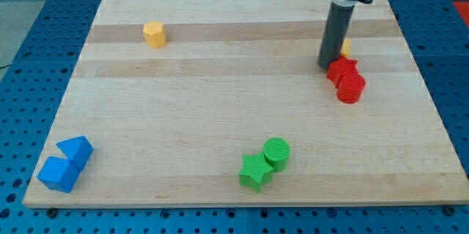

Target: Move the yellow hexagon towards the line of blocks

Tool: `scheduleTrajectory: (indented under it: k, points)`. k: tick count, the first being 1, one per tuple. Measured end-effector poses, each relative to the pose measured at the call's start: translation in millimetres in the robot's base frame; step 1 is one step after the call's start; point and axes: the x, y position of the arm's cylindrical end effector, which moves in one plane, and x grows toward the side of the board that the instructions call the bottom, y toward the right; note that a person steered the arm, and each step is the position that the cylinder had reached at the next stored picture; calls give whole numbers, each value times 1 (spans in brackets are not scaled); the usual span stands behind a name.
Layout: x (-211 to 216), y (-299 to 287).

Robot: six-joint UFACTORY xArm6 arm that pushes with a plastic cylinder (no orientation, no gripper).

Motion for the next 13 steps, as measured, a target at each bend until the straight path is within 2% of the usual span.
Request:
scheduleTrajectory:
  k: [1, 2, 4, 5, 6, 7, 8, 9, 10, 11, 12, 13]
  points:
    - [0, -14]
    - [0, -108]
    - [-7, -335]
    - [-36, -418]
    - [-83, -425]
    - [-91, -354]
    - [-80, -256]
    - [-80, -214]
    - [-75, -272]
    - [-42, -326]
    - [-27, -293]
    - [-35, -226]
